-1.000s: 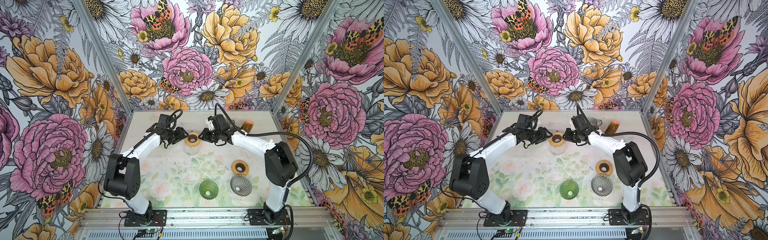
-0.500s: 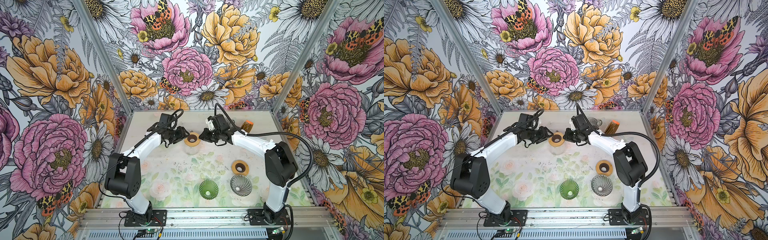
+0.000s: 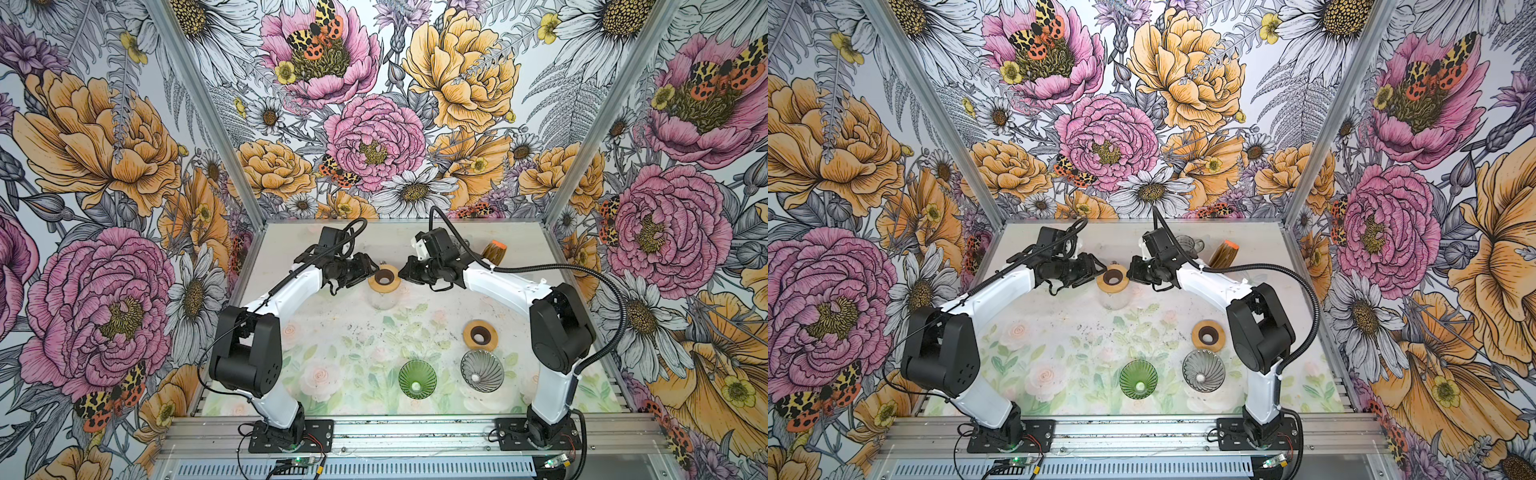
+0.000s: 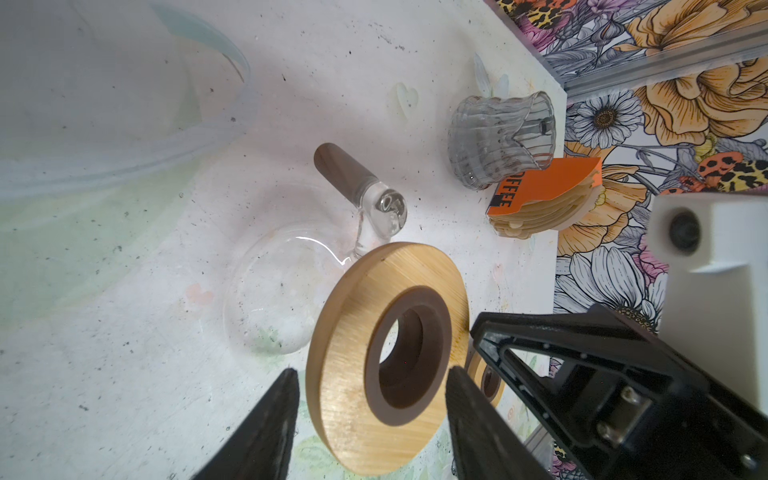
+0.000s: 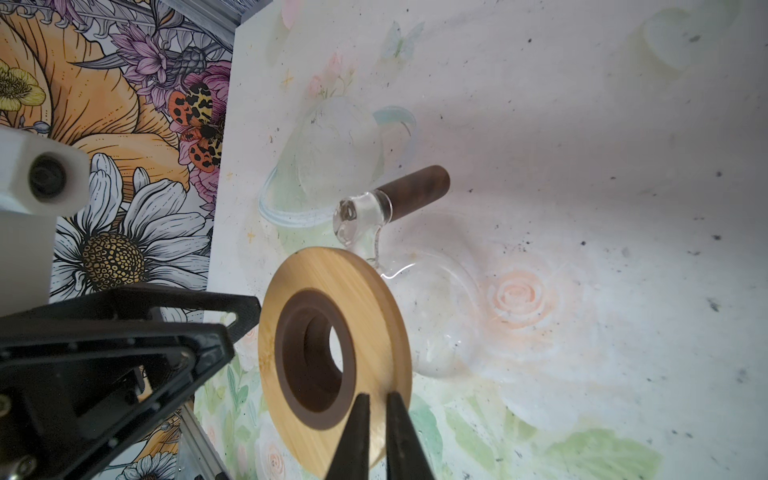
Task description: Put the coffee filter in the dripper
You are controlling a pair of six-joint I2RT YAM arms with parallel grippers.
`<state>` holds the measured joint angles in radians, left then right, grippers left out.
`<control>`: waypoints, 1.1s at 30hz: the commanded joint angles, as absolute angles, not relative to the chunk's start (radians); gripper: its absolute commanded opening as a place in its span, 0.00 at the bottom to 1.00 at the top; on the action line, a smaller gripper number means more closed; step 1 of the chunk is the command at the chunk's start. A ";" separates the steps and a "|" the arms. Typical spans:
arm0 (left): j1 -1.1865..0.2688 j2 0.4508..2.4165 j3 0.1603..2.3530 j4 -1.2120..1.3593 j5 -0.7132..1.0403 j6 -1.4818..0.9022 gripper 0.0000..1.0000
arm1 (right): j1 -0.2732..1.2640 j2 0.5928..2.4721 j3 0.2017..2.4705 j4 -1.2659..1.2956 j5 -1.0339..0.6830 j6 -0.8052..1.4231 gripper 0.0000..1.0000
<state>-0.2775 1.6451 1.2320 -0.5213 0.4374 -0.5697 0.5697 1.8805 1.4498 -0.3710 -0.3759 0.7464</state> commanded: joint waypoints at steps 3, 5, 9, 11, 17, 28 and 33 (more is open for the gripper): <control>-0.268 1.631 1.251 -0.531 0.447 -0.562 0.58 | 0.569 1.901 1.482 -0.370 -0.388 0.743 0.12; -0.265 1.630 1.250 -0.531 0.448 -0.561 0.59 | 0.569 1.901 1.480 -0.370 -0.384 0.746 0.12; -0.264 1.634 1.250 -0.532 0.453 -0.560 0.58 | 0.568 1.889 1.476 -0.383 -0.342 0.743 0.15; -0.265 1.634 1.251 -0.531 0.451 -0.559 0.59 | 0.566 1.888 1.474 -0.390 -0.330 0.744 0.18; -0.265 1.636 1.251 -0.531 0.453 -0.559 0.58 | 0.569 1.902 1.479 -0.392 -0.354 0.740 0.19; -0.265 1.634 1.253 -0.529 0.451 -0.557 0.58 | 0.577 1.926 1.502 -0.392 -0.381 0.741 0.16; -0.265 1.632 1.250 -0.531 0.450 -0.558 0.58 | 0.577 1.924 1.498 -0.392 -0.373 0.740 0.12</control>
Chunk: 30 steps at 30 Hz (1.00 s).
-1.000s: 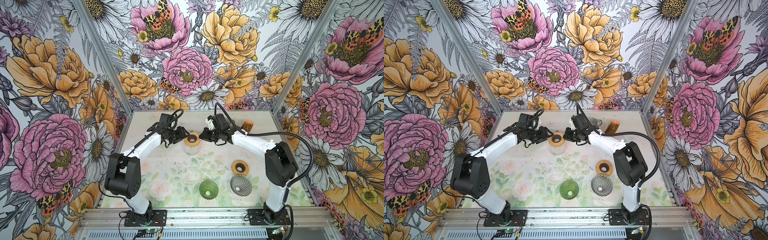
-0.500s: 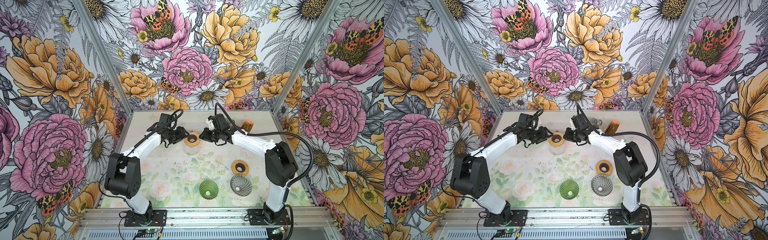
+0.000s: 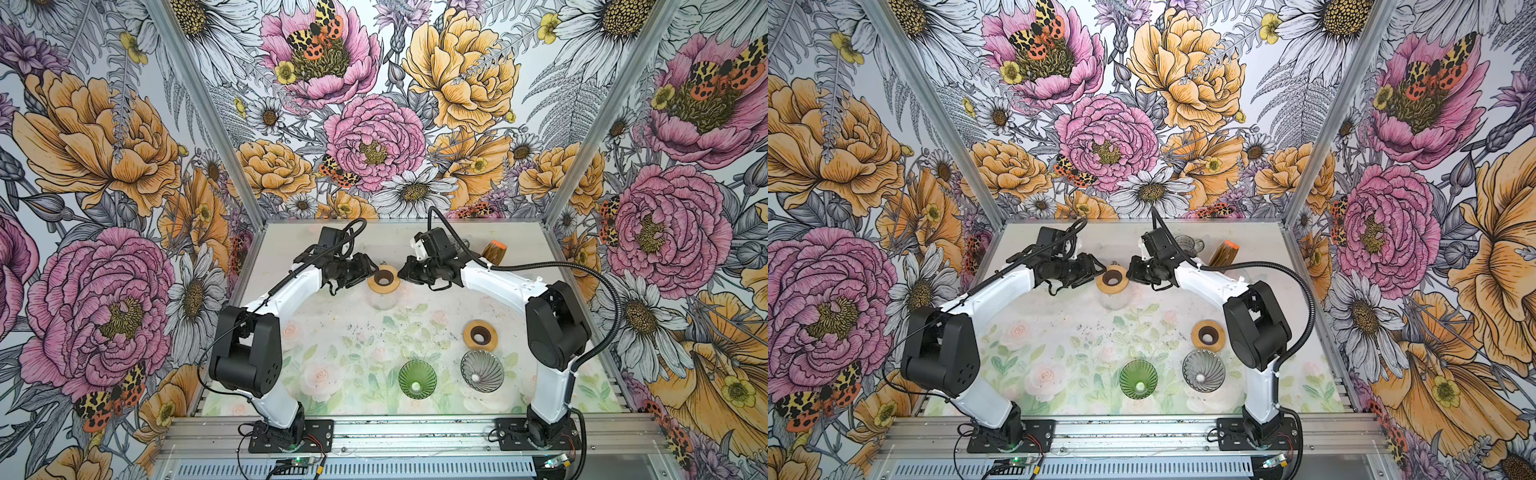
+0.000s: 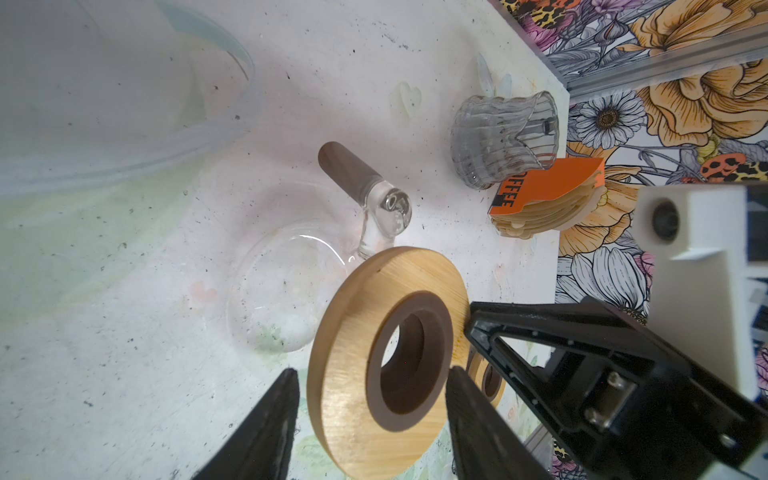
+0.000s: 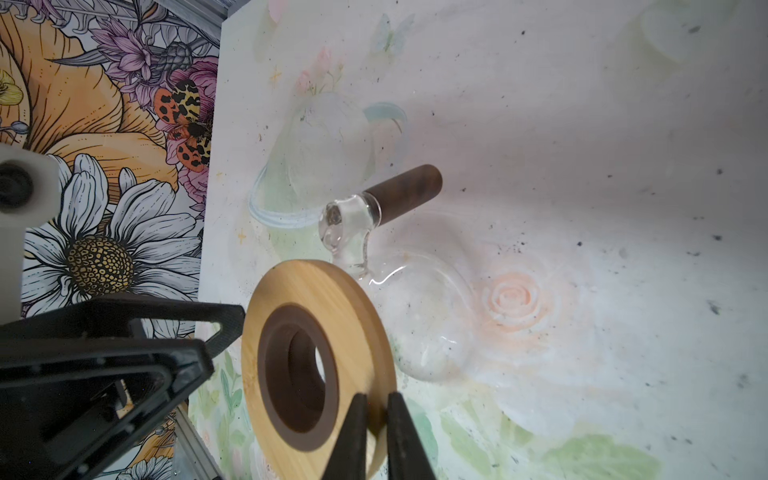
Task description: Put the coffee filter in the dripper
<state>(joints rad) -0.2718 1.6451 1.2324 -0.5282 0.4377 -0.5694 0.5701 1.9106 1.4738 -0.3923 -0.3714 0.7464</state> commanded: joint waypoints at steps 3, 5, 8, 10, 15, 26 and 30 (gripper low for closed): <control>-0.259 1.621 1.249 -0.533 0.444 -0.555 0.59 | 0.577 1.922 1.497 -0.392 -0.370 0.741 0.12; -0.252 1.608 1.249 -0.546 0.433 -0.548 0.59 | 0.577 1.915 1.496 -0.393 -0.362 0.739 0.17; -0.239 1.583 1.245 -0.560 0.423 -0.534 0.59 | 0.575 1.888 1.488 -0.391 -0.344 0.726 0.21; -0.234 1.563 1.245 -0.570 0.424 -0.519 0.59 | 0.575 1.867 1.484 -0.391 -0.342 0.710 0.21; -0.246 1.521 1.246 -0.615 0.428 -0.482 0.59 | 0.569 1.805 1.438 -0.393 -0.359 0.648 0.23; -0.271 1.472 1.270 -0.624 0.386 -0.457 0.58 | 0.552 1.698 1.357 -0.419 -0.416 0.513 0.30; -0.289 1.473 1.281 -0.625 0.374 -0.474 0.59 | 0.549 1.673 1.339 -0.483 -0.438 0.489 0.31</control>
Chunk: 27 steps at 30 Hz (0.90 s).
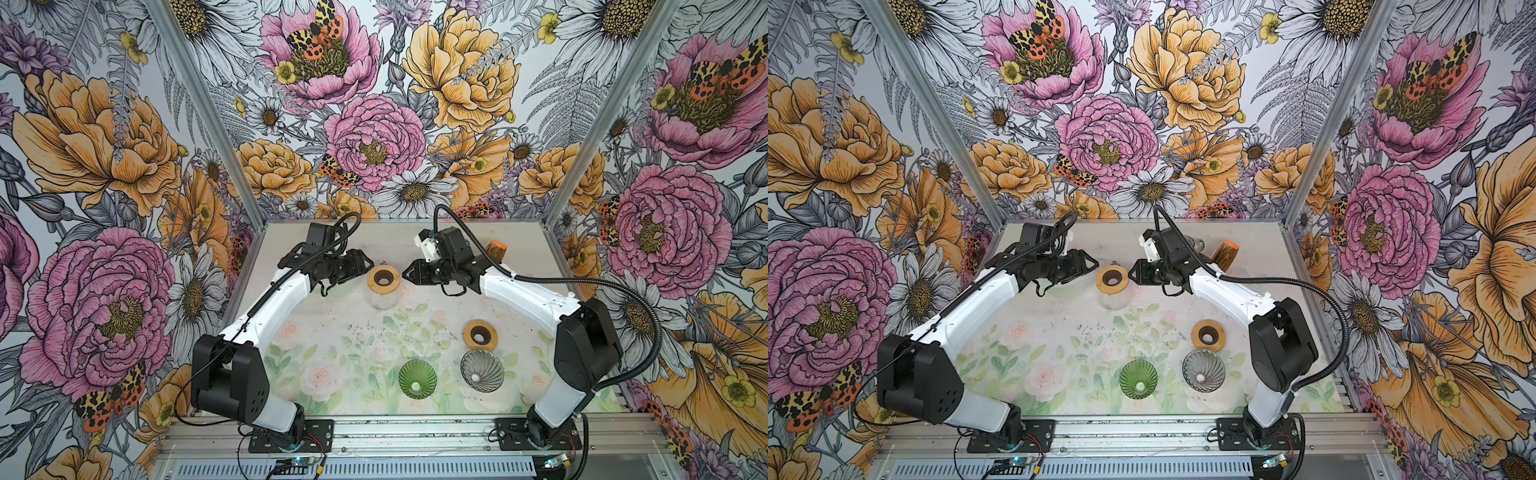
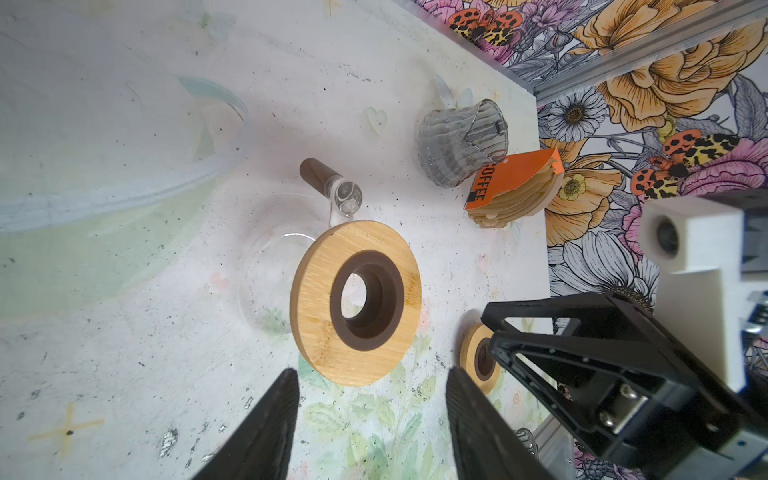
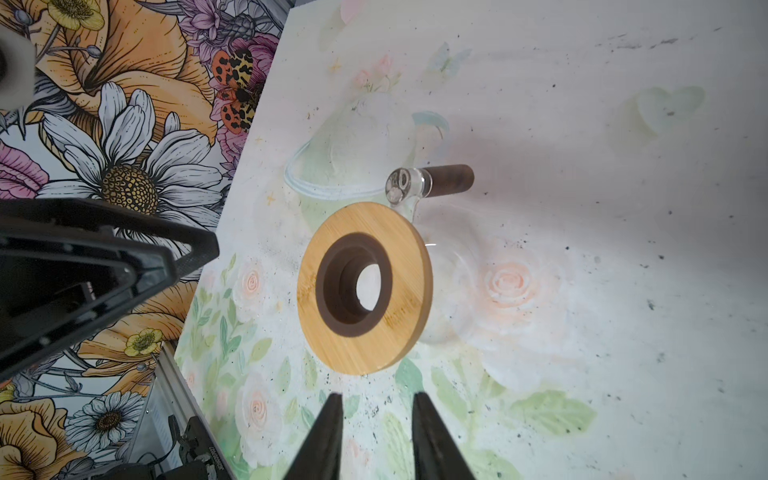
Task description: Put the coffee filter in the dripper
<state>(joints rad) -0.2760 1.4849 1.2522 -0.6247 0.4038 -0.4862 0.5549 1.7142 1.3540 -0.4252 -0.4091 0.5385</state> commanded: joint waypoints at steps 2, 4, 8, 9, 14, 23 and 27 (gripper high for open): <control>-0.297 1.466 1.280 -0.624 0.372 -0.481 0.58 | 0.549 1.654 1.324 -0.525 -0.445 0.478 0.32; -0.302 1.458 1.273 -0.624 0.370 -0.491 0.58 | 0.549 1.626 1.303 -0.555 -0.458 0.472 0.32; -0.318 1.442 1.278 -0.625 0.384 -0.501 0.58 | 0.551 1.547 1.268 -0.649 -0.482 0.455 0.35; -0.323 1.438 1.283 -0.624 0.386 -0.502 0.58 | 0.551 1.525 1.260 -0.677 -0.490 0.448 0.37; -0.346 1.419 1.269 -0.623 0.379 -0.456 0.59 | 0.573 1.420 1.170 -0.749 -0.509 0.406 0.41; -0.395 1.338 1.191 -0.607 0.364 -0.447 0.59 | 0.696 1.348 1.047 -0.781 -0.481 0.417 0.45; -0.417 1.279 1.174 -0.606 0.382 -0.466 0.60 | 0.722 1.334 1.005 -0.781 -0.433 0.451 0.46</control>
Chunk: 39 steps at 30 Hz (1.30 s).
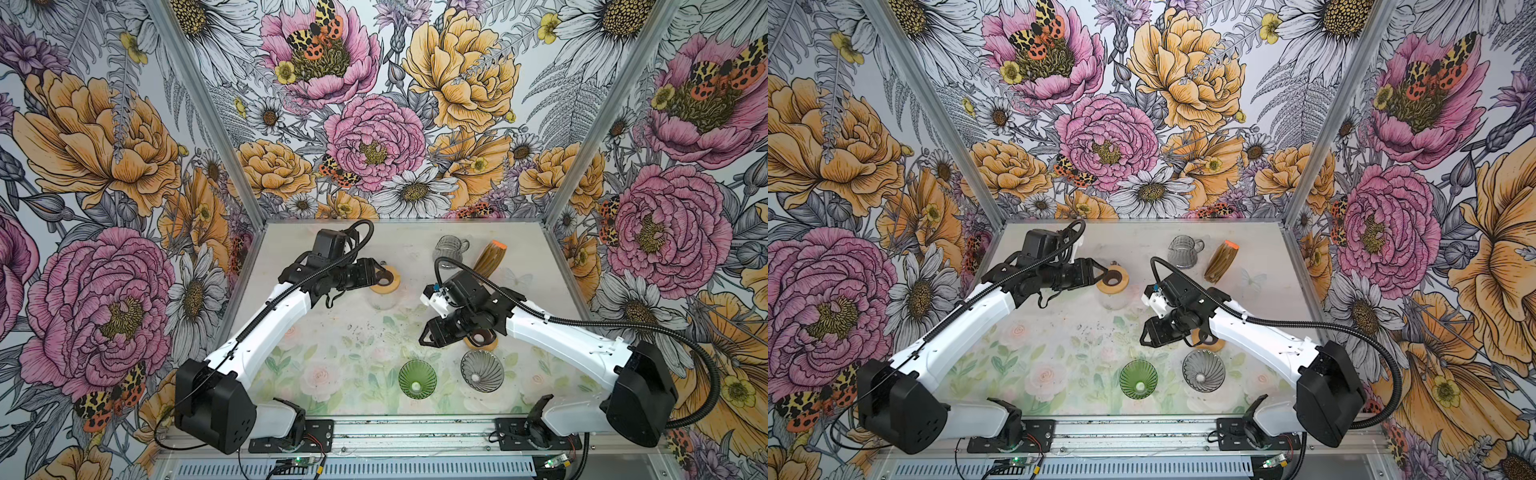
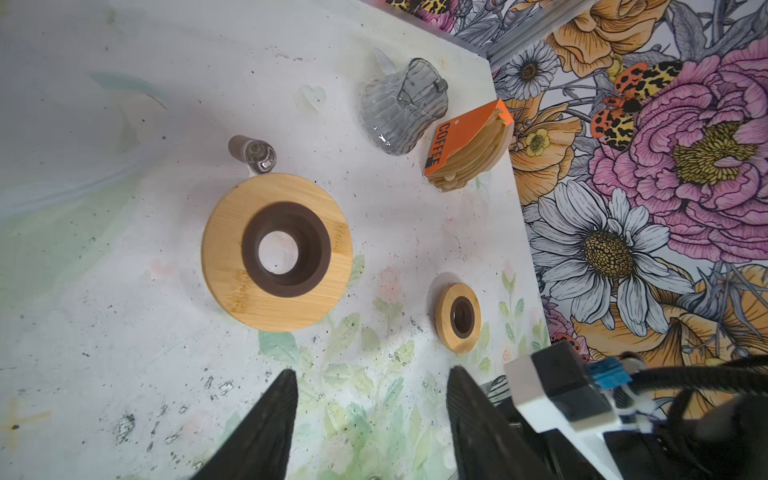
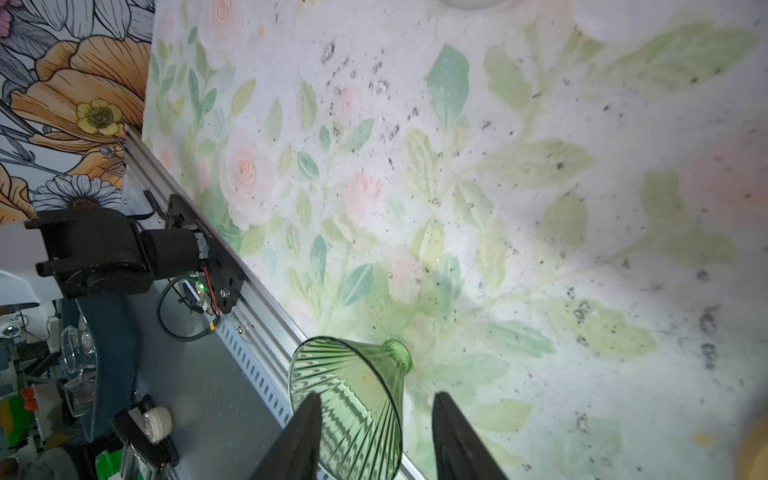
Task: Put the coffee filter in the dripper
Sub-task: 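Move the right gripper down to the green ribbed glass cone, then close the right gripper on the rim of the green cone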
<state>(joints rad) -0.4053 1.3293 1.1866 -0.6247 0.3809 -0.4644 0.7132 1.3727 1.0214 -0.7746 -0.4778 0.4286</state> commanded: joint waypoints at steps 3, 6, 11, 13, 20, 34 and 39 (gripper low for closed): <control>-0.425 1.258 1.160 -0.606 0.420 -0.447 0.60 | 0.730 1.330 0.978 -0.782 -0.437 0.461 0.45; -0.432 1.241 1.146 -0.607 0.451 -0.436 0.60 | 0.734 1.331 0.952 -0.781 -0.461 0.455 0.44; -0.438 1.227 1.147 -0.608 0.525 -0.392 0.60 | 0.744 1.337 0.918 -0.783 -0.493 0.432 0.43; -0.438 1.222 1.148 -0.609 0.567 -0.368 0.62 | 0.747 1.341 0.915 -0.781 -0.512 0.430 0.43; -0.437 1.189 1.134 -0.645 0.628 -0.306 0.86 | 0.774 1.350 0.895 -0.784 -0.523 0.427 0.42; -0.383 1.100 1.118 -0.728 0.624 -0.170 0.99 | 0.887 1.402 0.919 -0.779 -0.376 0.488 0.35; -0.371 1.089 1.108 -0.726 0.629 -0.166 0.99 | 0.891 1.412 0.933 -0.774 -0.345 0.499 0.33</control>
<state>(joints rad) -0.3809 1.1023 1.1240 -0.7219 0.6048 -0.2008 0.8845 1.4036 0.9012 -0.7845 -0.3927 0.4816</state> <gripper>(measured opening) 0.987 0.338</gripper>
